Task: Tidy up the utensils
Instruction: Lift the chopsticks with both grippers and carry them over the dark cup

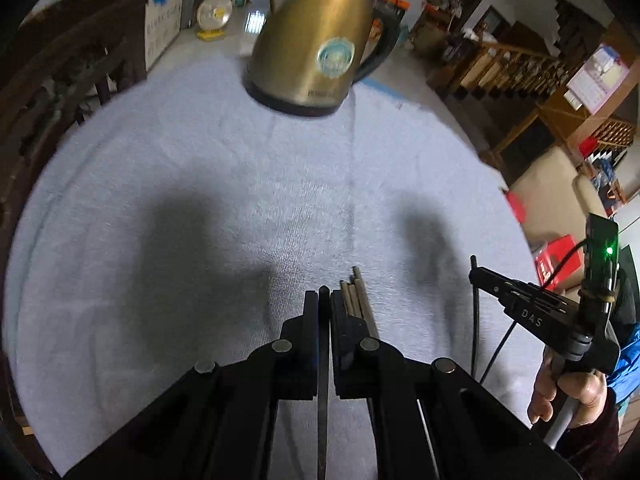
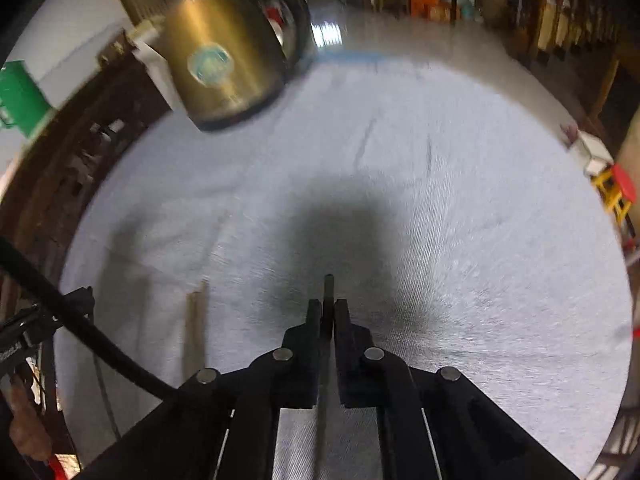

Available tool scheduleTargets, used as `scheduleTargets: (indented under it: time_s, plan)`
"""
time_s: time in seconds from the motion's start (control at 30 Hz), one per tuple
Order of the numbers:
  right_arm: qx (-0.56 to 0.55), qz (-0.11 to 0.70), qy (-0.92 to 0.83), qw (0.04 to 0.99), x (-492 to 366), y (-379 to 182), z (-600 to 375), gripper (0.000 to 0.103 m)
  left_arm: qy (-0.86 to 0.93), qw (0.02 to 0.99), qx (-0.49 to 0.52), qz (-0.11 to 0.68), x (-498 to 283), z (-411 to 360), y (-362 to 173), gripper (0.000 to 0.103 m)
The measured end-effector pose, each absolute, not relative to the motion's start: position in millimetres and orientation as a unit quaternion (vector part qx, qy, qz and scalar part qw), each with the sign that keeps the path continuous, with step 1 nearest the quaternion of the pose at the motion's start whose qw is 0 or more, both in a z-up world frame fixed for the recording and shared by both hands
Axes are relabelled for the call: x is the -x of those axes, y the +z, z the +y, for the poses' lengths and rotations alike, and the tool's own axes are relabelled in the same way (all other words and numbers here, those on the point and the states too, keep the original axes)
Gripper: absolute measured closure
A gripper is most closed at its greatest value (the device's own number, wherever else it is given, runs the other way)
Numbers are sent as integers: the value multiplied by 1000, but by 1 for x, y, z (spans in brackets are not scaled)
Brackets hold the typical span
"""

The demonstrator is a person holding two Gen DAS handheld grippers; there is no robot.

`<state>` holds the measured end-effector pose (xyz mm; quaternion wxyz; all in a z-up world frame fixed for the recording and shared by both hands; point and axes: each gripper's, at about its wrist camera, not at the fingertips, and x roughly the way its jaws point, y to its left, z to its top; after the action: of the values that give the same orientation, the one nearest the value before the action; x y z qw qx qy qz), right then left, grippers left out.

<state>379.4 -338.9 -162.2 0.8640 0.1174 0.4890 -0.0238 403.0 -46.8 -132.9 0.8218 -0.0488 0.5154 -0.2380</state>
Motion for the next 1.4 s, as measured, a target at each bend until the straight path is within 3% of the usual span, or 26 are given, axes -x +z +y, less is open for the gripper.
scheduleTargets:
  time_s: [0.3,0.73,1.1,1.4]
  plan:
    - [-89,328,-3,941,-293,-88,-329,97,-256,872,51,414,-328,-34,-60,98]
    - [-66,164,-8,984,-188,-9,-302,97,-283,908,45,305,-241,-28,29,98]
    - [-62,66,16,996,-124,53,-280,97,-315,921,39,227,-182,-26,87,98]
    - [-61,47,40,996,-89,52,-253,97,-335,919,37,205,-138,-26,93,98]
